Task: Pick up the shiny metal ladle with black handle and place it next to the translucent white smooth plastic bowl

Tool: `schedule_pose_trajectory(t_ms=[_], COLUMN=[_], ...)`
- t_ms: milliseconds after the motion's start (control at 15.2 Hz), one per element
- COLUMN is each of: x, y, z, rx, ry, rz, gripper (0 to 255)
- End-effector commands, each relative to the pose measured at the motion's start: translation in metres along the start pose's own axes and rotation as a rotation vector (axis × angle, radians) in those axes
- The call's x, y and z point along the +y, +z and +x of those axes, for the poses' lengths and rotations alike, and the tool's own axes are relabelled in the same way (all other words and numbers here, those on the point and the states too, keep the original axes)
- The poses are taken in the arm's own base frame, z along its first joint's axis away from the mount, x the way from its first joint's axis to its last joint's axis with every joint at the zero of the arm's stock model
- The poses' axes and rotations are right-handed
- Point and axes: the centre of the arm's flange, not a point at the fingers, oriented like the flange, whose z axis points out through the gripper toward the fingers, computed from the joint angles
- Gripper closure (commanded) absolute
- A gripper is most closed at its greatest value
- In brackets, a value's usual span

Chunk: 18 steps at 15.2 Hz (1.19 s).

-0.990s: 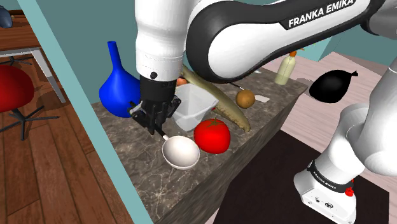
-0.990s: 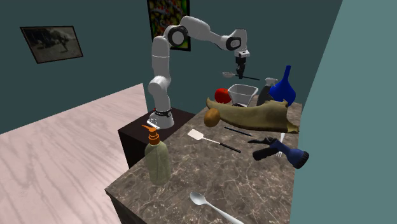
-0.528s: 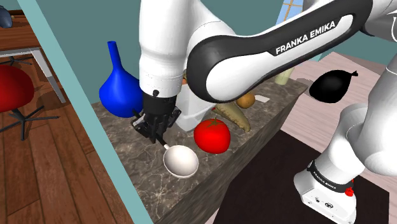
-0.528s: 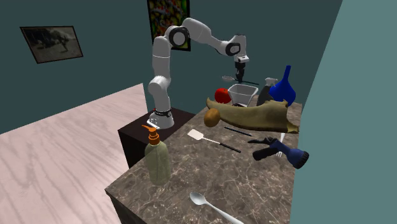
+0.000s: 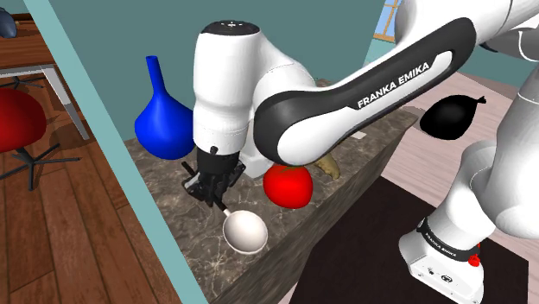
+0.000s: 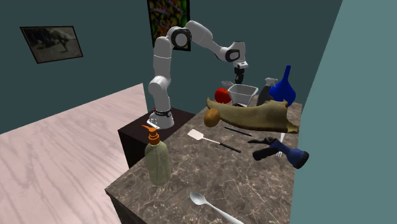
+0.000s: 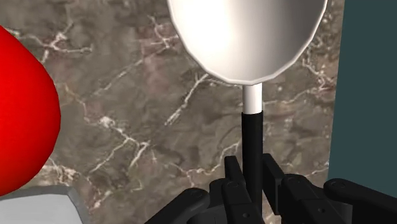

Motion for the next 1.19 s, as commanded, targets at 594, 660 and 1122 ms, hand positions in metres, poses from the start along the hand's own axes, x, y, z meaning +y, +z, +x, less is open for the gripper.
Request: schedule_pose_trajectory(t_ms=[594, 660, 1122], x=[0.006, 0.006, 0.006], y=[0.061, 0.061, 0.061], z=[-0.007, -0.007, -0.007], rx=[0.0, 0.0, 0.0], ry=[0.0, 0.0, 0.0], rz=[0.0, 0.0, 0.0], gripper=[255, 255, 255])
